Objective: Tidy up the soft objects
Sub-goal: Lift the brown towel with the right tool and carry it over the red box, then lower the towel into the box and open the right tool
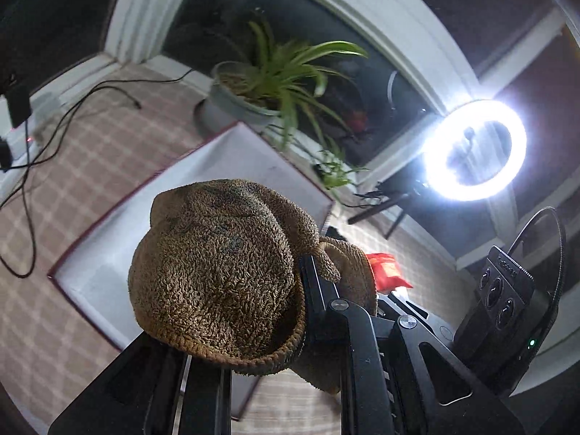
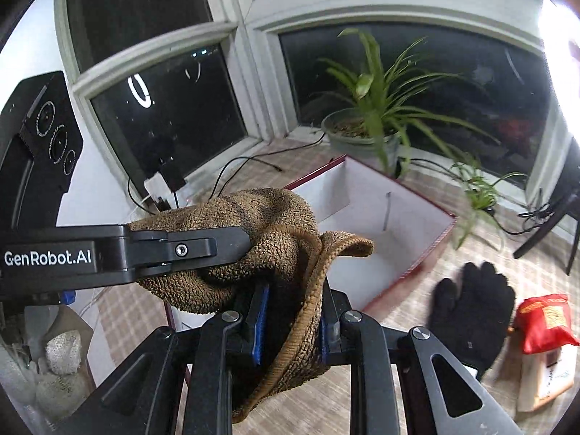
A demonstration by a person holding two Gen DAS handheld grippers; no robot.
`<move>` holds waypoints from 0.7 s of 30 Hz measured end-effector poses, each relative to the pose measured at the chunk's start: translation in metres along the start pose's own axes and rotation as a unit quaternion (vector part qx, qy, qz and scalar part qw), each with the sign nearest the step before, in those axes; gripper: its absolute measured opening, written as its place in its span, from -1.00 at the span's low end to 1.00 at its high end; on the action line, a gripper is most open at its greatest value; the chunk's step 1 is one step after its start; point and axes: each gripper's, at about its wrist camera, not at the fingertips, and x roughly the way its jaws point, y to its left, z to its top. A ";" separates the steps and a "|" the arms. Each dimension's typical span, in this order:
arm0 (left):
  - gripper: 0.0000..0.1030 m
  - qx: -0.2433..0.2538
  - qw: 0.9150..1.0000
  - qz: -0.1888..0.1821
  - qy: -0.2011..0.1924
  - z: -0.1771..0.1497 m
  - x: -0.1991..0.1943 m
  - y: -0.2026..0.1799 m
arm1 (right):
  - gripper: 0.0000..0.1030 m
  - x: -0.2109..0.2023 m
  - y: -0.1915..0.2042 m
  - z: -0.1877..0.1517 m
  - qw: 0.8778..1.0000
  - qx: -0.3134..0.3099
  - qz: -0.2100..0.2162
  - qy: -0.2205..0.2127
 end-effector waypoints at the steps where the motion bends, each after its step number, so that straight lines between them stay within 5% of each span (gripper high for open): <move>1: -0.73 -0.003 1.000 0.002 0.002 0.001 0.001 0.004 | -0.61 0.005 0.003 0.000 1.000 0.000 -0.001 0.003; 9: -0.54 -0.026 0.999 0.034 0.022 0.010 0.011 0.033 | -0.48 0.032 0.011 -0.001 1.000 -0.010 -0.011 0.025; 14: -0.07 -0.038 0.998 0.046 0.019 0.013 0.012 0.042 | 0.34 0.029 0.011 -0.002 0.999 -0.020 -0.015 0.020; 21: 0.14 -0.054 0.996 0.069 0.014 0.015 0.008 0.049 | 0.44 0.022 0.008 -0.007 0.999 -0.025 -0.019 0.021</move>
